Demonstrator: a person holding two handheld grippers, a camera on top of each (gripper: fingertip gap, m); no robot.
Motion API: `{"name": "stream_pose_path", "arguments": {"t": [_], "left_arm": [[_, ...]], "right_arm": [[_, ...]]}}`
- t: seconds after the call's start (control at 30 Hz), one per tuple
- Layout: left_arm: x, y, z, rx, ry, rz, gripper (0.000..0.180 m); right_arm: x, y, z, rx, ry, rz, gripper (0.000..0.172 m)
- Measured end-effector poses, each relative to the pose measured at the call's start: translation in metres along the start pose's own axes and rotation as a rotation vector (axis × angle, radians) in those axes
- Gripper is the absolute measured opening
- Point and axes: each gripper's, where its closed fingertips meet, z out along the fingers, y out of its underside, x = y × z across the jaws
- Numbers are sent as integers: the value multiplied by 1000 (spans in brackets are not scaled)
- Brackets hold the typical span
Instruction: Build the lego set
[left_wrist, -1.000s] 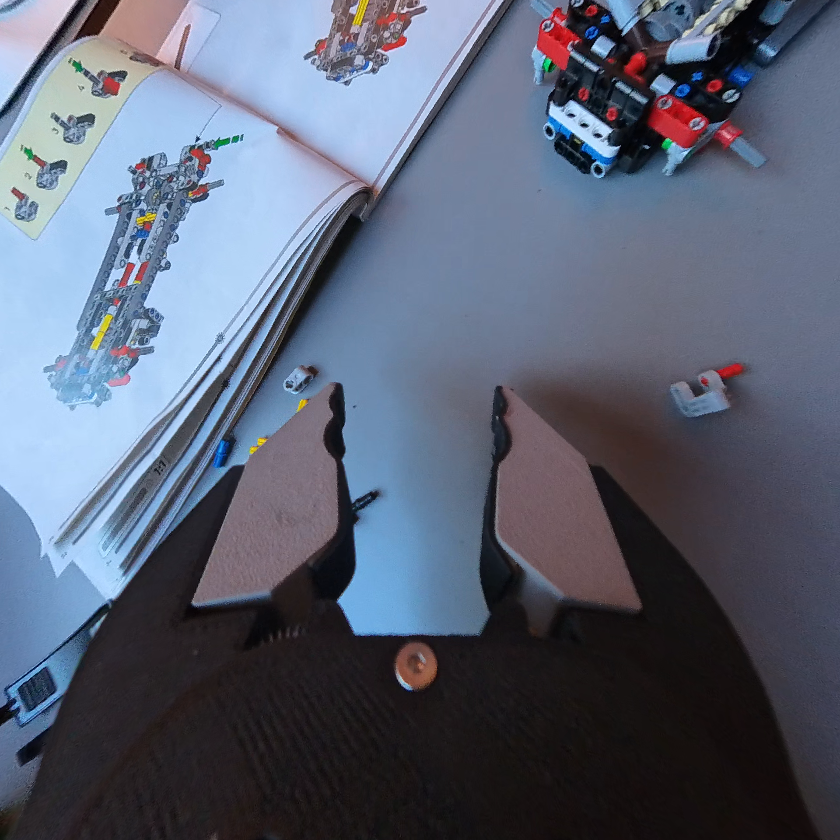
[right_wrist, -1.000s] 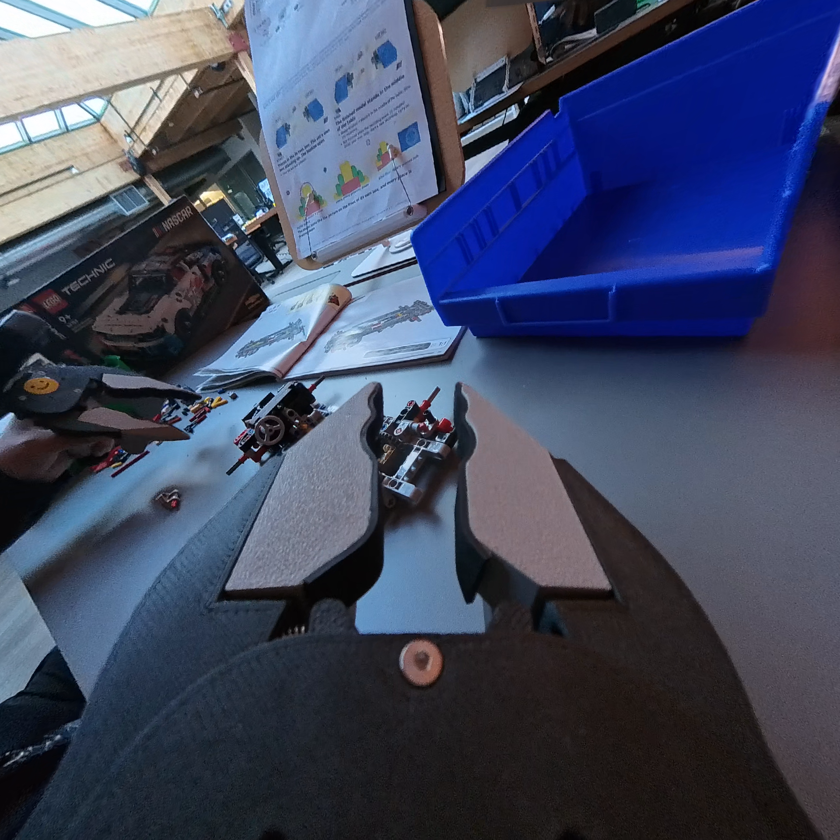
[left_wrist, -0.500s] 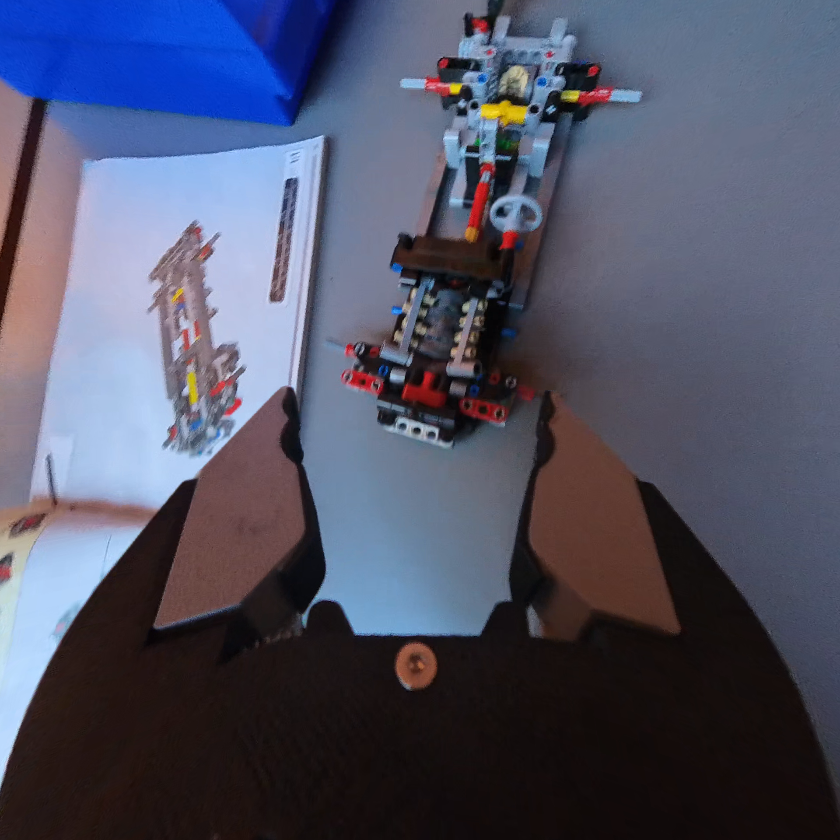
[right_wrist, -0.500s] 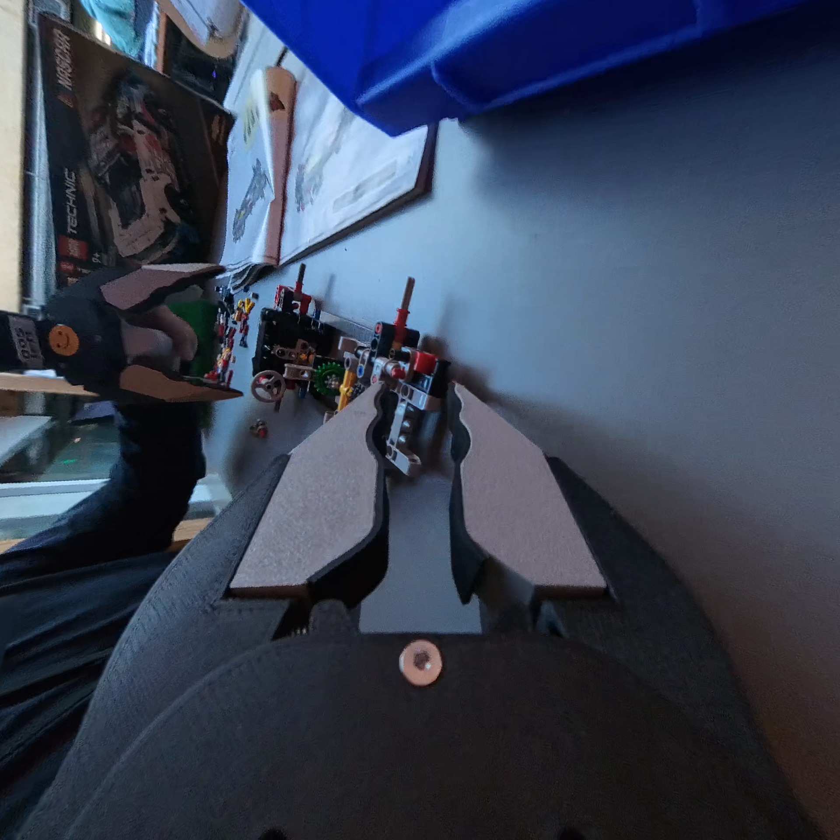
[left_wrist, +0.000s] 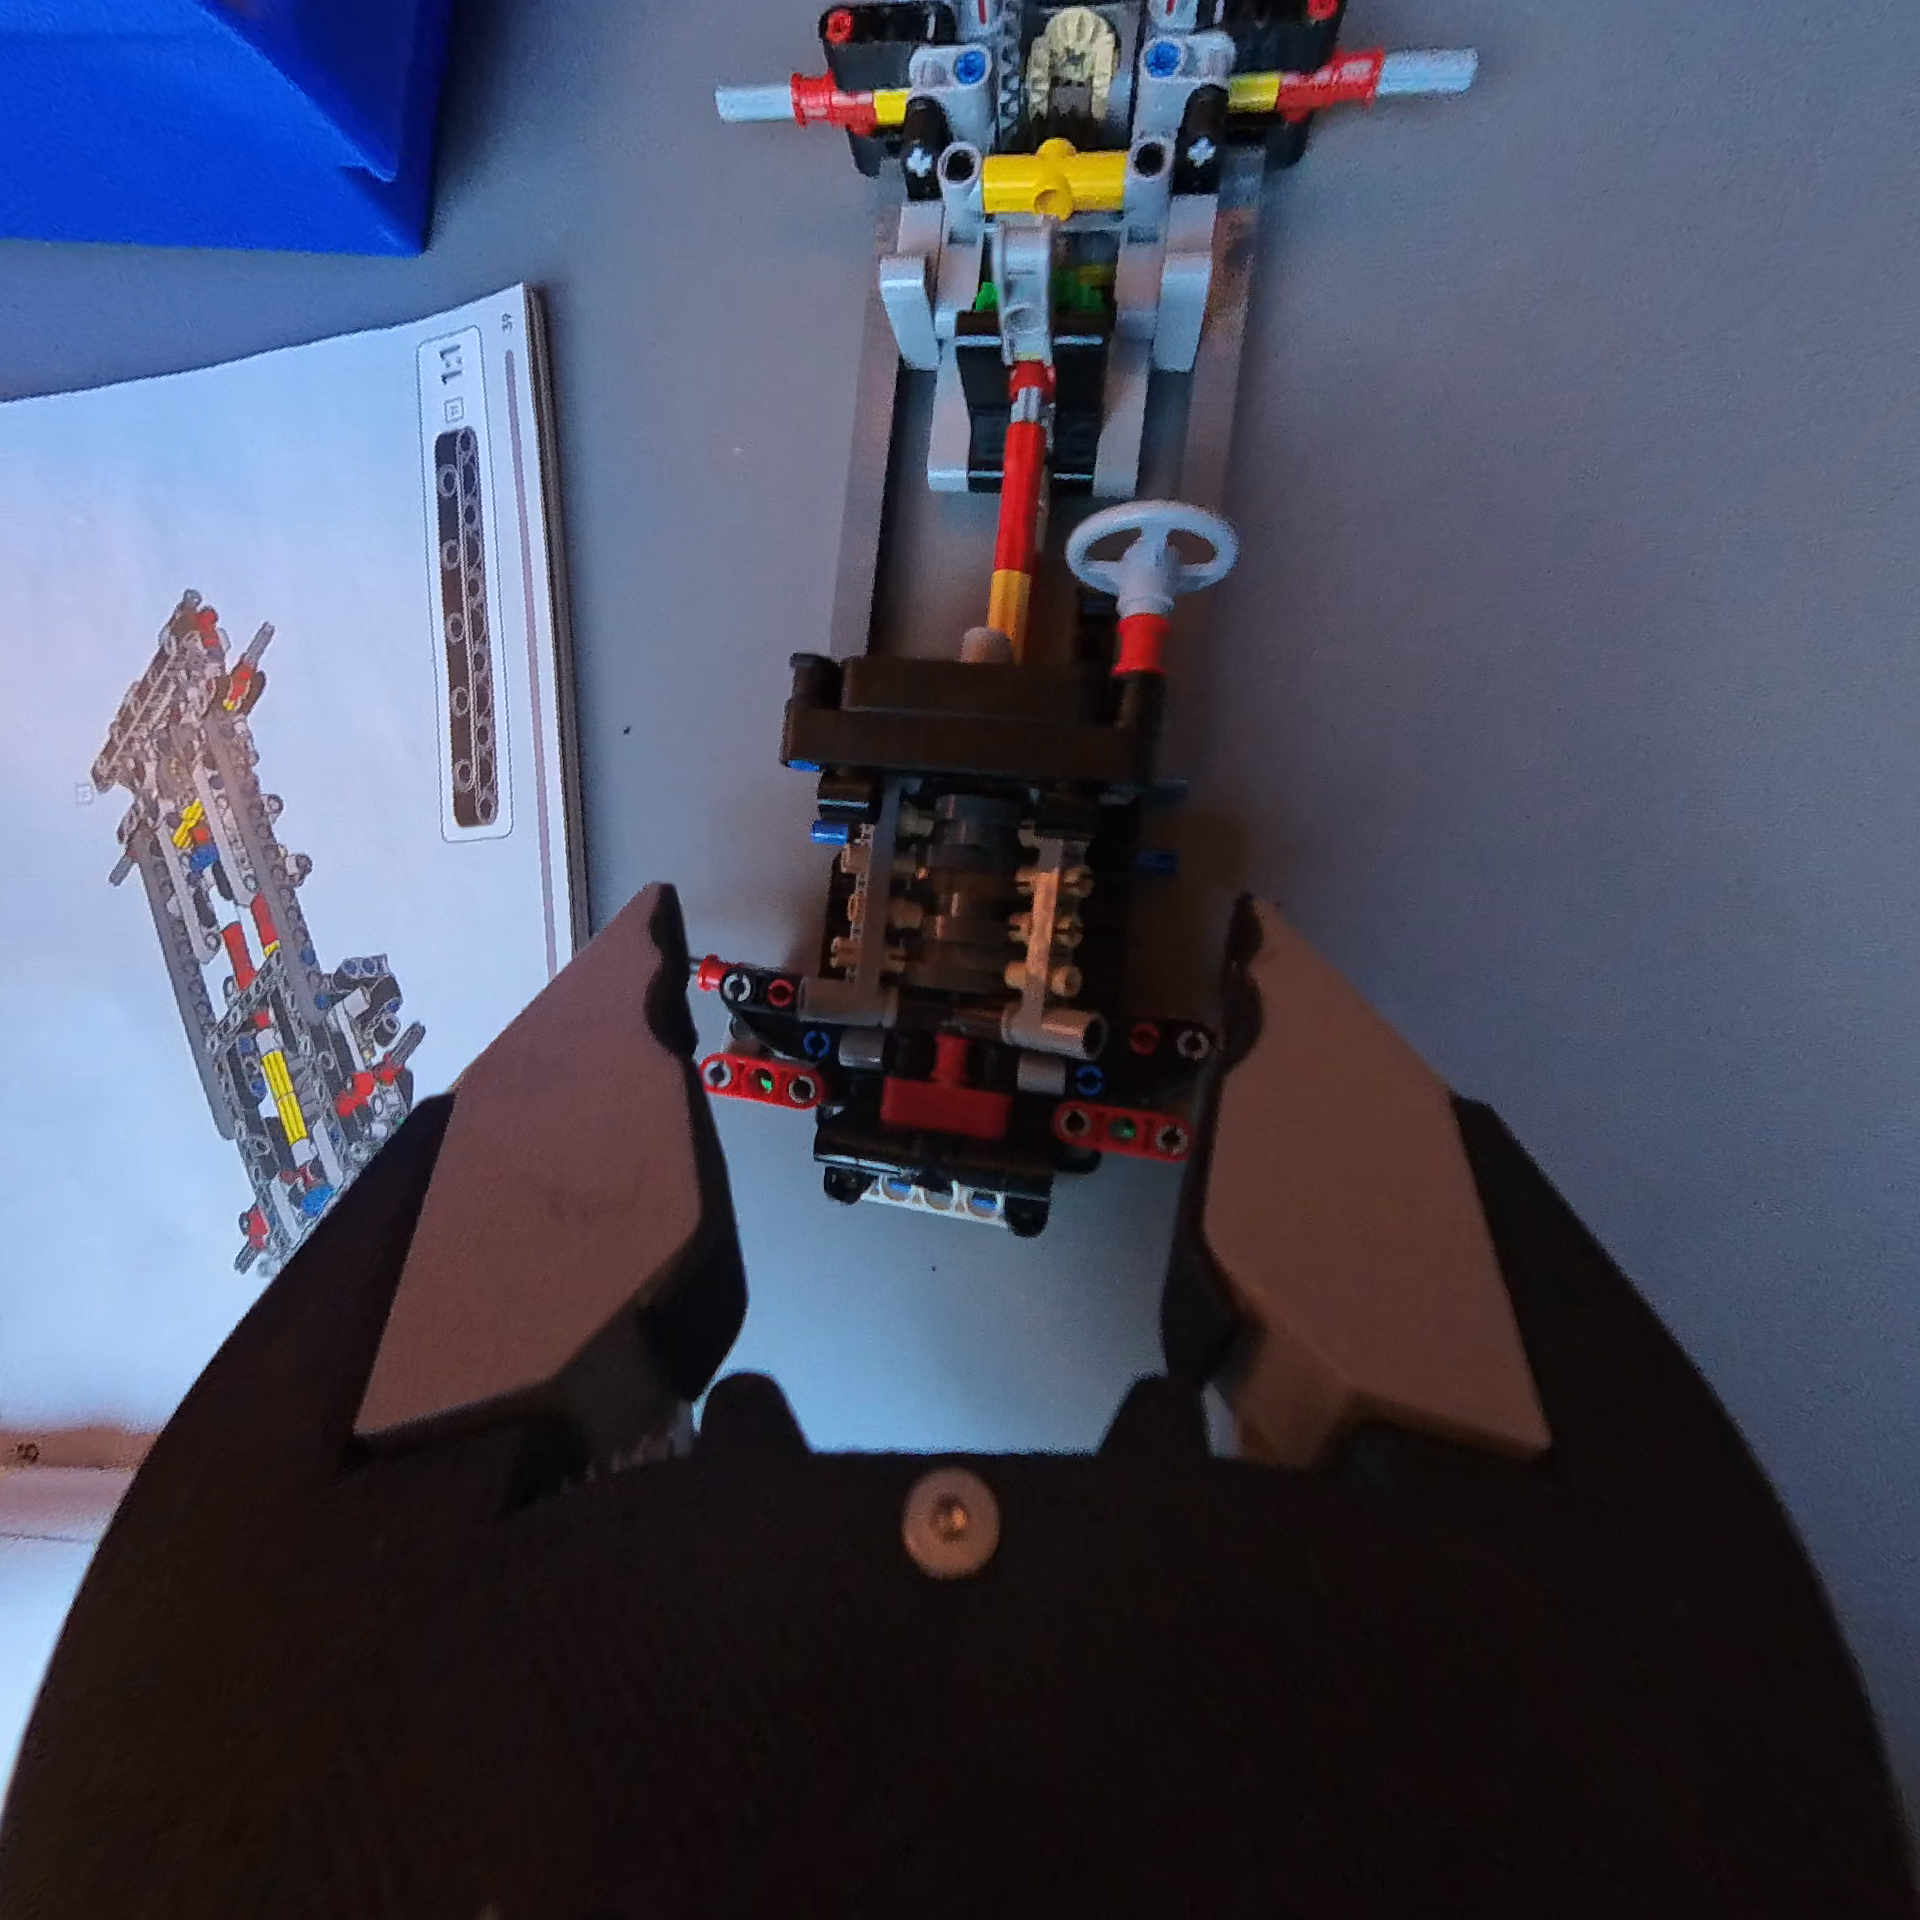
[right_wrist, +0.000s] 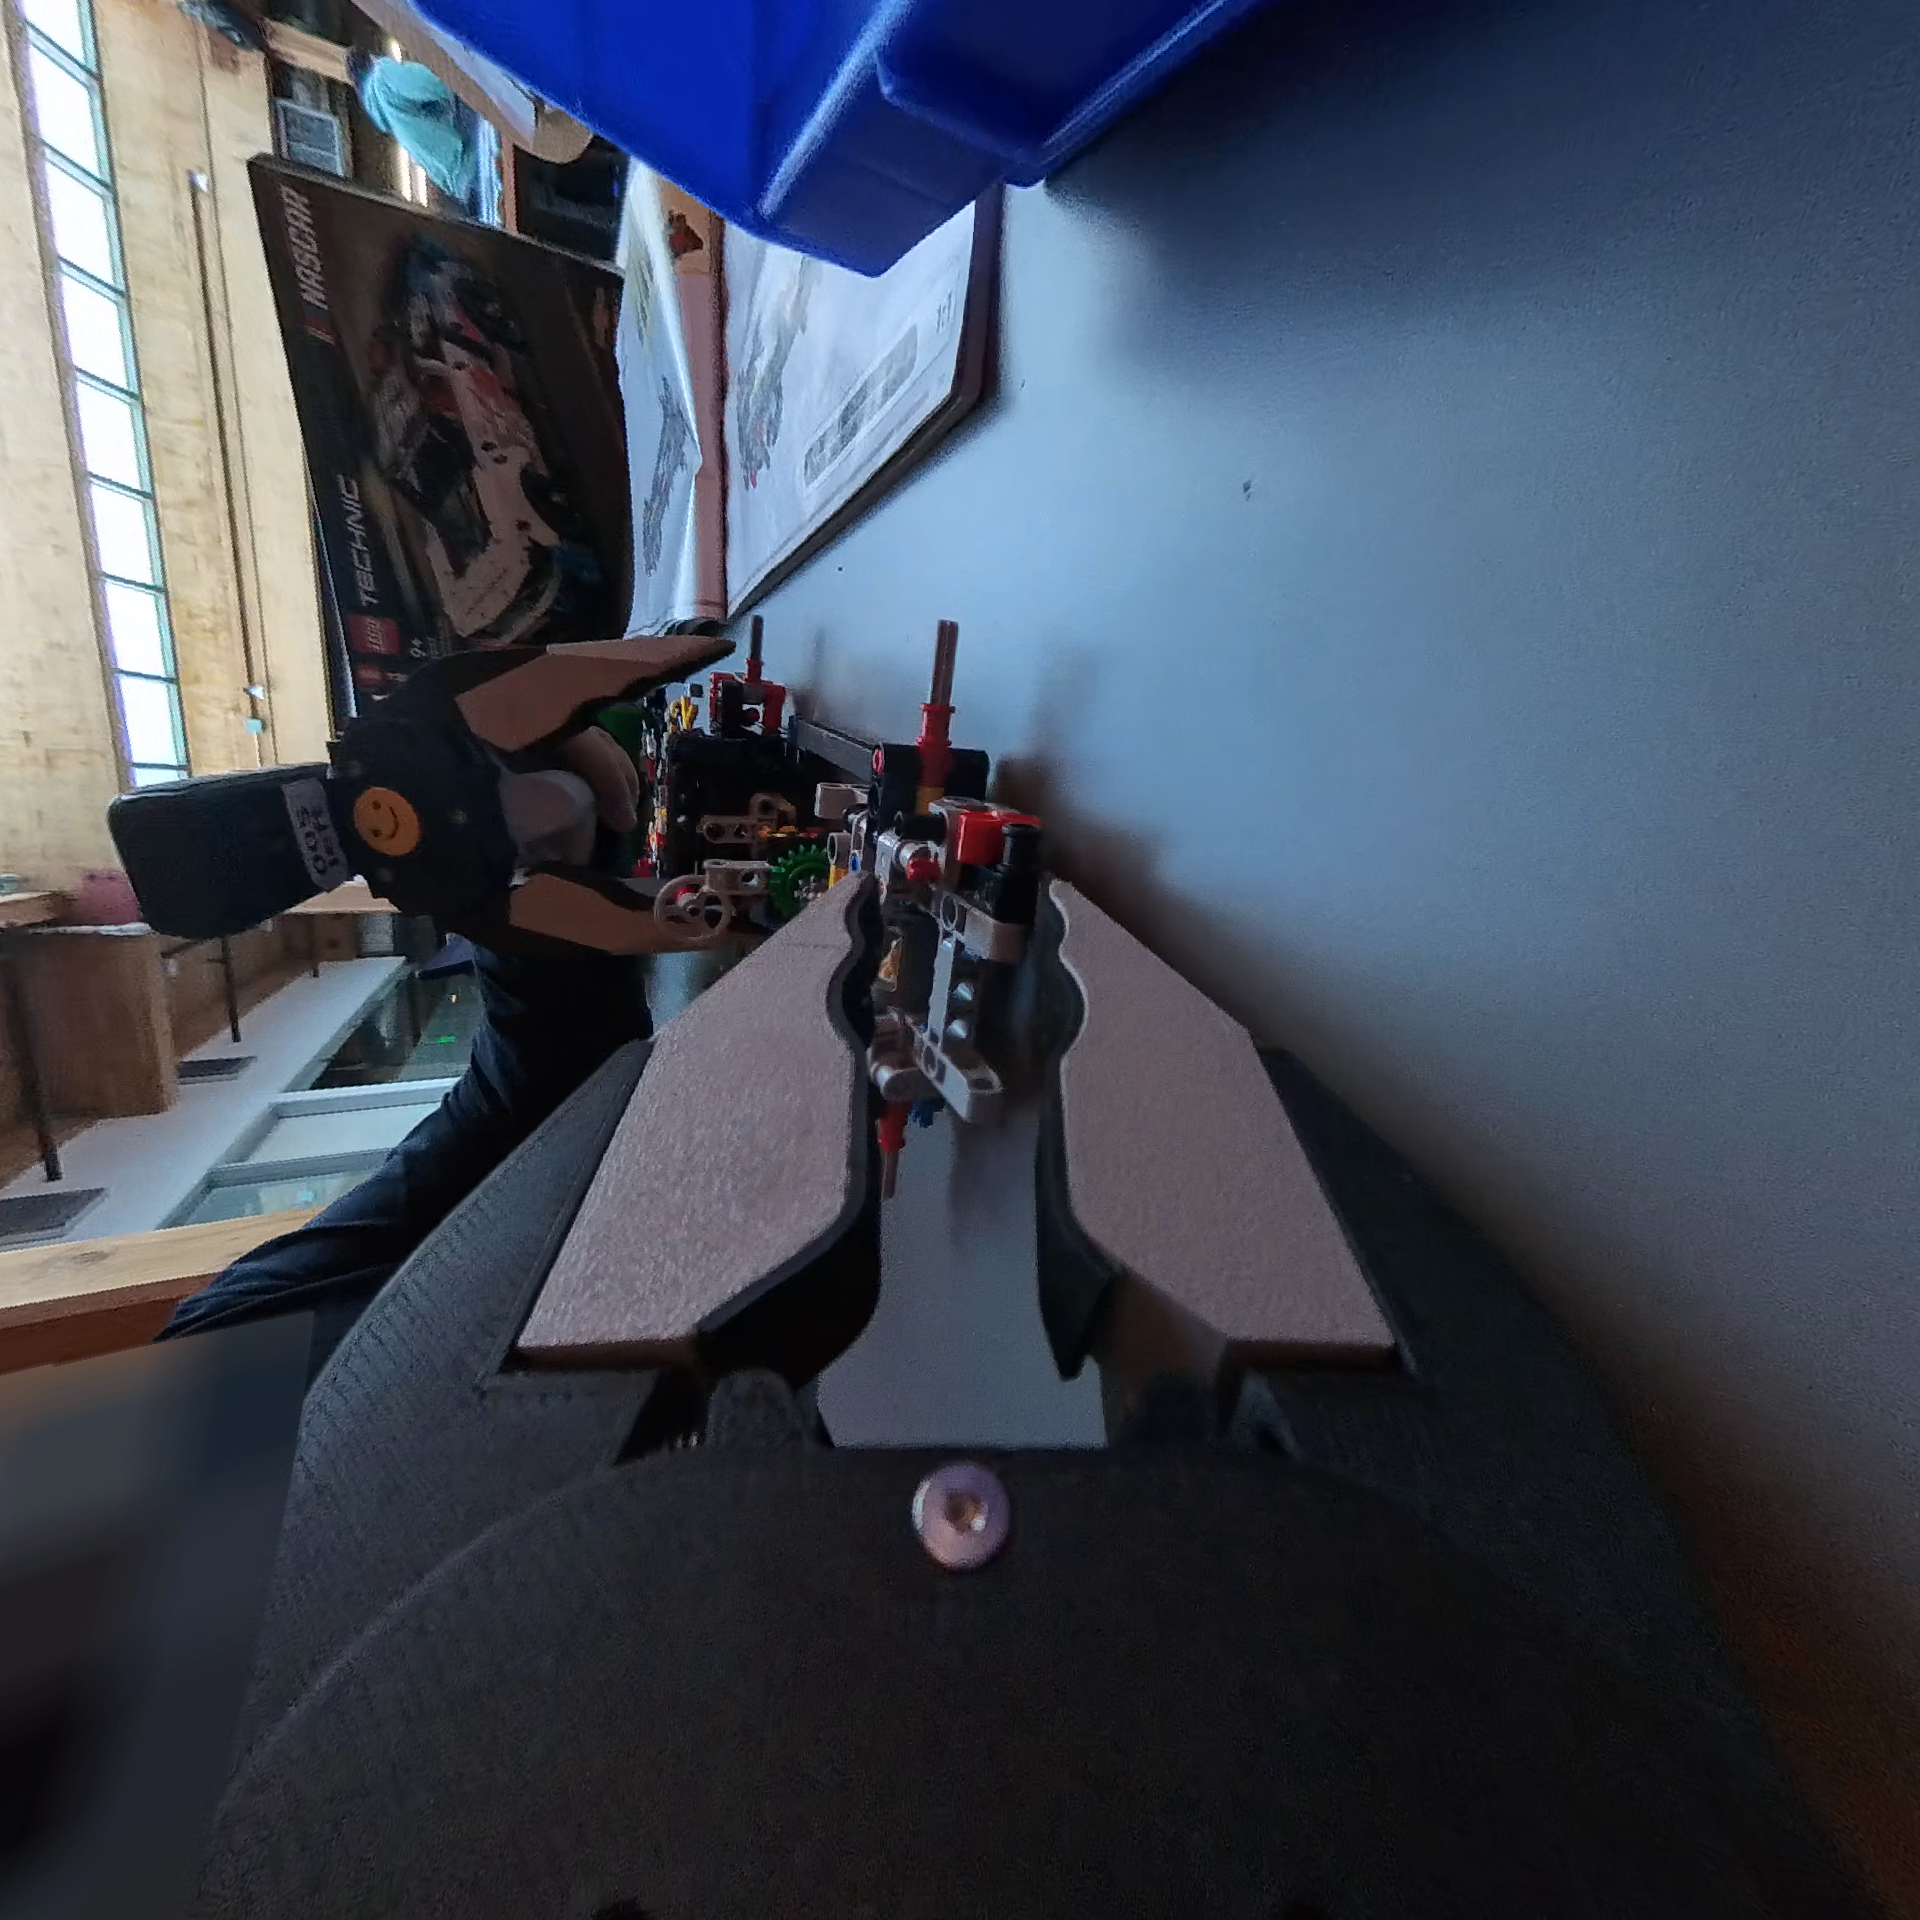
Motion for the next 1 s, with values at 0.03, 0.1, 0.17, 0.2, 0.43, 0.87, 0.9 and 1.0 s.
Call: {"name": "stream_pose_path", "arguments": {"t": [0.03,0.1,0.17,0.2,0.43,0.87,0.9,1.0], "left_arm": [[2,-2,0,11,11,-2,101],[5,-8,1,36,37,-9,98],[7,-12,3,43,54,-12,95],[7,-13,6,38,56,-9,94],[9,-16,19,39,60,6,83],[8,-16,20,23,80,0,82],[8,-16,20,23,78,-3,82],[7,-16,20,29,71,-4,82]], "right_arm": [[1,0,0,1,0,2,23],[3,-1,1,1,3,8,20],[3,-2,1,2,1,10,20],[2,-2,2,6,-5,12,20],[2,-6,2,36,-69,49,19],[4,-12,3,62,-89,71,16],[5,-13,3,67,-85,78,16],[5,-13,4,61,-83,101,16]]}}
